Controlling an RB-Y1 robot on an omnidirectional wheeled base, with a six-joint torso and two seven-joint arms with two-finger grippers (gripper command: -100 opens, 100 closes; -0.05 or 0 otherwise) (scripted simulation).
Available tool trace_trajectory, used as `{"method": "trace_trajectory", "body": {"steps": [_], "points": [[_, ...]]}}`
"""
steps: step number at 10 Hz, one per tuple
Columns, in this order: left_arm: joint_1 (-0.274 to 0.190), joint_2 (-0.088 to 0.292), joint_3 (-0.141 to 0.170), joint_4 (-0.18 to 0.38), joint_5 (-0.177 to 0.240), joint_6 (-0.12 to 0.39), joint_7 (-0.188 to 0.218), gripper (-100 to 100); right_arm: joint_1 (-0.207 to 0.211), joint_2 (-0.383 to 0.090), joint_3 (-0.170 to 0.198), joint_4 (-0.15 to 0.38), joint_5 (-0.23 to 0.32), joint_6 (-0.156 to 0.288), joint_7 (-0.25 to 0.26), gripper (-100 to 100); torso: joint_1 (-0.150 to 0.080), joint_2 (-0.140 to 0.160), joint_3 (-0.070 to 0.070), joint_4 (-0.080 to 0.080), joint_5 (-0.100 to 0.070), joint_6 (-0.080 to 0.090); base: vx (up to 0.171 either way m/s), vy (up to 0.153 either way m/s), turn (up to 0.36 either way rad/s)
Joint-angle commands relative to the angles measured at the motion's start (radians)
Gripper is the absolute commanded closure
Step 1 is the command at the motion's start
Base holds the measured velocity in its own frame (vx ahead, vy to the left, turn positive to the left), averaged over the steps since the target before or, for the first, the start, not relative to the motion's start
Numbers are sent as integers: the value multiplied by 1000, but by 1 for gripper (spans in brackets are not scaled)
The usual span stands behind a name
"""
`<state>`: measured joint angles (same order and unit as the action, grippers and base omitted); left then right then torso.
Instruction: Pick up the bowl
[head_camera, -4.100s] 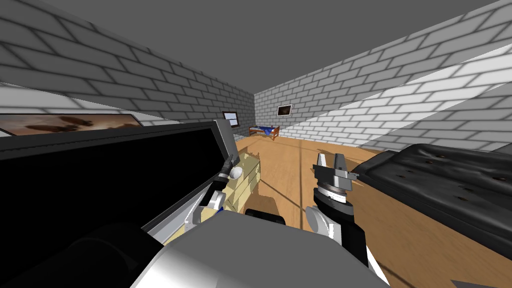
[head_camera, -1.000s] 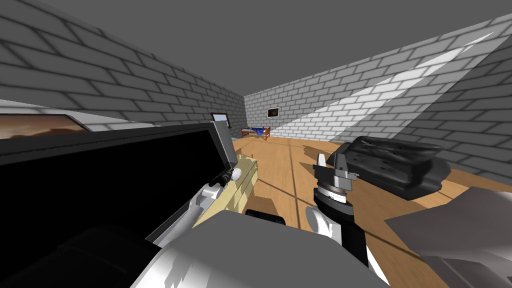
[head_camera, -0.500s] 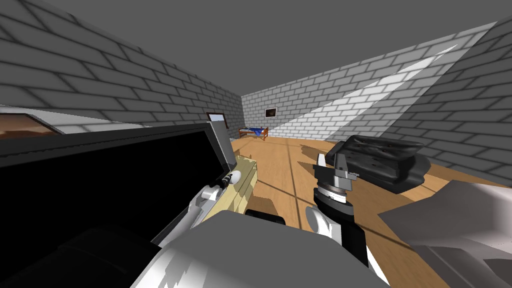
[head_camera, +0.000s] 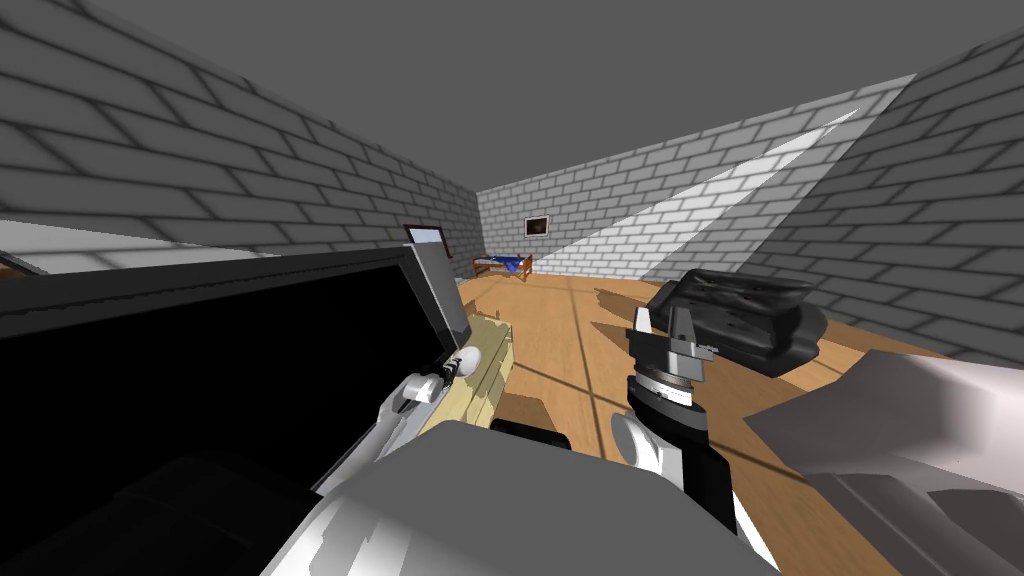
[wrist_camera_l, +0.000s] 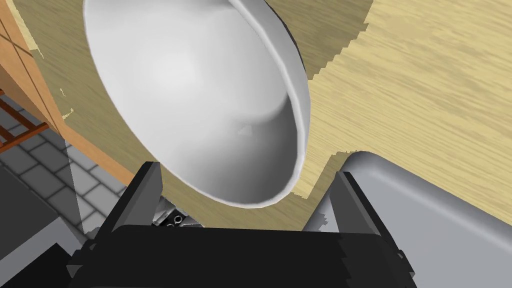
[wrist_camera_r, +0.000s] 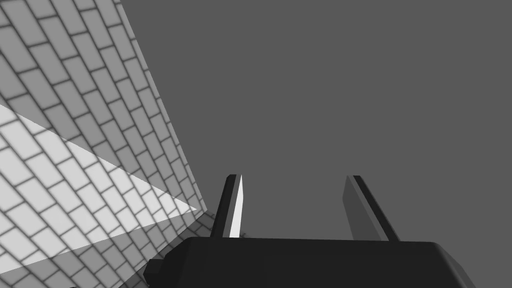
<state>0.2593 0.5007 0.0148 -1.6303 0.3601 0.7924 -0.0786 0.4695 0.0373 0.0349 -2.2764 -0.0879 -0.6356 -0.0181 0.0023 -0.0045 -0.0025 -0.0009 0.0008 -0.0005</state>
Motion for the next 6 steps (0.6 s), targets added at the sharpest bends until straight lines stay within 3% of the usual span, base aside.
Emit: {"method": "trace_trajectory", "body": {"steps": [1,2,3,4,6], "points": [[14,-5,-11,26,5,36,9,-100,0,0,0,0,0,0,0,0,0,0,0,0,0,0,56,32,-83],[7,-7,-7,11,-5,24,8,-100,0,0,0,0,0,0,0,0,-1,0,0,0,0,0,25,16,-17],[8,-8,-8,12,-5,30,10,0,0,0,0,0,0,0,0,0,-2,1,1,0,0,0,0,0,0],[-1,-16,-16,46,-13,1,9,-100,0,0,0,0,0,0,0,0,-2,3,1,1,-1,0,21,13,-20],[-9,-25,-23,81,-20,-26,9,-100,0,0,0,0,0,0,0,0,-2,2,1,0,0,0,29,16,-18]]}}
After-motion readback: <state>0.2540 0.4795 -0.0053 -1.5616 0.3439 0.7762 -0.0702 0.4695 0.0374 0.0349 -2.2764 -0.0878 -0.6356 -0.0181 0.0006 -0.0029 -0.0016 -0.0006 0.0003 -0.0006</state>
